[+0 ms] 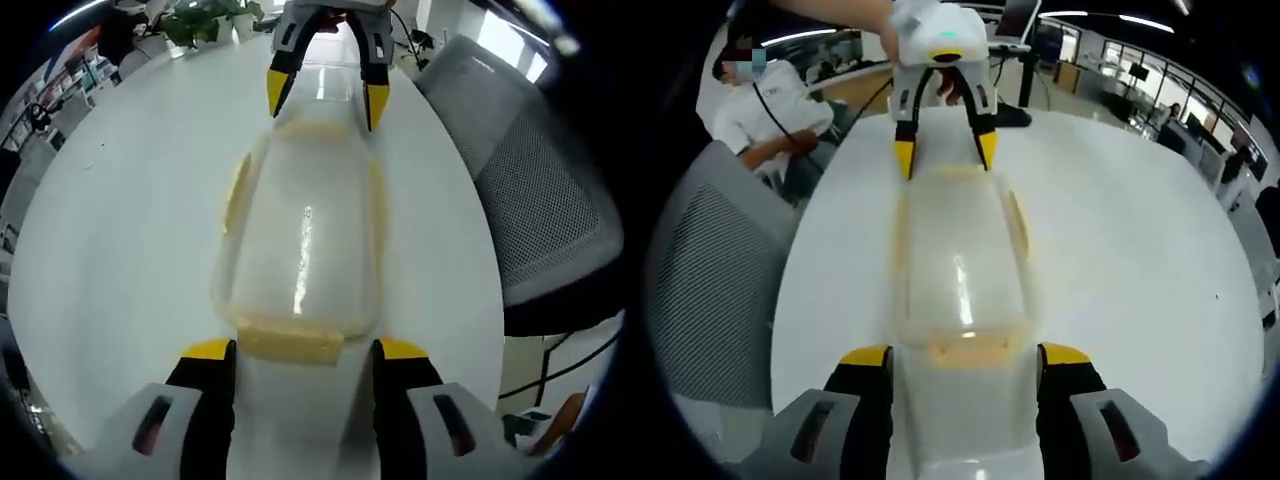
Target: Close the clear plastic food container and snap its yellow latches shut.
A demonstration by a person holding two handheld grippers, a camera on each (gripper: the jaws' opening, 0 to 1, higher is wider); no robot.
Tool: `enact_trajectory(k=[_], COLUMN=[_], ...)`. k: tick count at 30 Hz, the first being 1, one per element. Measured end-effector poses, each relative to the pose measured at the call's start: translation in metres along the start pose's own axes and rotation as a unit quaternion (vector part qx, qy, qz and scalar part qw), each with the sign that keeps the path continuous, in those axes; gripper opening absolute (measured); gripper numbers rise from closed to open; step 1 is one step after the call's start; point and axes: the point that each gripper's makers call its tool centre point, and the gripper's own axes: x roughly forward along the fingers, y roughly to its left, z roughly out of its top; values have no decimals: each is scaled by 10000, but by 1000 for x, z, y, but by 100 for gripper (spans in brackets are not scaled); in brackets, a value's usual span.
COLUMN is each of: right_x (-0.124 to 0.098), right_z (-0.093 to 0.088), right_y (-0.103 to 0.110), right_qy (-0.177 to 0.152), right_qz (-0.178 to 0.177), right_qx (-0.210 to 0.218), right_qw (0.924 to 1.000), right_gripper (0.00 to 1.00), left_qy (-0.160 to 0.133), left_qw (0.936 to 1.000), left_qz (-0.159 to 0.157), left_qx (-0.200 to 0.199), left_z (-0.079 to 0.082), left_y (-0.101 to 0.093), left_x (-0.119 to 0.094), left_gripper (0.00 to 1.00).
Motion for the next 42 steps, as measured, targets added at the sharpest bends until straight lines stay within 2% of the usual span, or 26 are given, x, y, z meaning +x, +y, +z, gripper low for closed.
enact_trajectory(k=[24,37,42], right_x=[12,15,16], right_z=[-5,-5,-5], right_y=[1,0,-3], right_qy=[353,369,424], right_qz=[232,293,279], right_qx=[-227,-149,-262], right_qw=[9988,9988,9984], right_gripper=[57,56,52], left_qy=[65,133,132], left_qw=[9998,9995,9995], left_qz=[-57,-88,-89], left_qx=[189,279,281], left_z=[1,0,0], left_y=[0,0,0], left_x=[1,1,1], left_gripper=[55,55,55])
